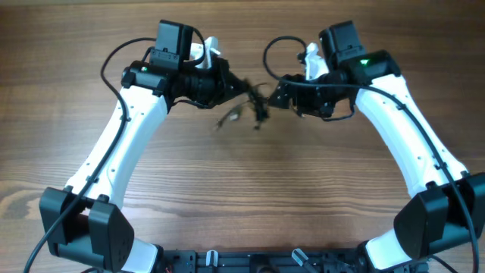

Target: Untangle cables

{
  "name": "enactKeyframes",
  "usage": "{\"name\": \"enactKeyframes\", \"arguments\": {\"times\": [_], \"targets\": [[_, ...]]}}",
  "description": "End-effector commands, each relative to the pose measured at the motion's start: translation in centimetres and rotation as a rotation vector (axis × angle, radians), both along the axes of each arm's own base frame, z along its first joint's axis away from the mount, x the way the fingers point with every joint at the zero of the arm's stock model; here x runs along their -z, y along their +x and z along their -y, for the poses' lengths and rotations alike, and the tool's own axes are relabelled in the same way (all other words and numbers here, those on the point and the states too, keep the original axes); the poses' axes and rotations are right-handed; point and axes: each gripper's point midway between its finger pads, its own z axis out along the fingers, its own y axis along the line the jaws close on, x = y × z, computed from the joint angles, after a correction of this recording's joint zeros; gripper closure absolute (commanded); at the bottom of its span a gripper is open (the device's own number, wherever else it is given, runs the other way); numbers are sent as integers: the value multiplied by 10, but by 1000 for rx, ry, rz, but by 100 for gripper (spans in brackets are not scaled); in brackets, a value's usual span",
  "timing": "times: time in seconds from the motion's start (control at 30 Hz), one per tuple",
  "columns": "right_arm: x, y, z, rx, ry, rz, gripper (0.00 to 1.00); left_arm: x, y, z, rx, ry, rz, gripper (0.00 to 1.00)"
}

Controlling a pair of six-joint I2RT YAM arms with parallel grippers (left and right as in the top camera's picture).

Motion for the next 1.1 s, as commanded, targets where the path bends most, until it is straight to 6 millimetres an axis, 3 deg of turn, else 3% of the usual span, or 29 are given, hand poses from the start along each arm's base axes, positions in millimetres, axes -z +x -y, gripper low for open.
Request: {"name": "enactKeyframes", "arguments": {"times": [0.0,0.2,0.4,0.53,0.87,1.0,1.07], "targets": [[-4,-3,-9,-62,20,41,0,-21,-18,18,130,-159,-13,96],[-5,-2,-9,-62,21,46,4,-22,-20,19,137,-164,-18,96],[-4,-3,-9,-63,20,41,36,-22,-20,19,137,-165,-18,96],[-4,-4,-10,-52,22,32,48,-22,-20,19,126,-167,-35,96],[-4,-16,-31,-111,24,32,48,-19,-17,18,111,-151,-31,96],[-5,-14,-32,-109,21,43,54,-20,-18,18,116,-158,-34,96],[-2,-11,-27,-78,-8,42,62,-21,-19,19,117,-160,-35,96]]}}
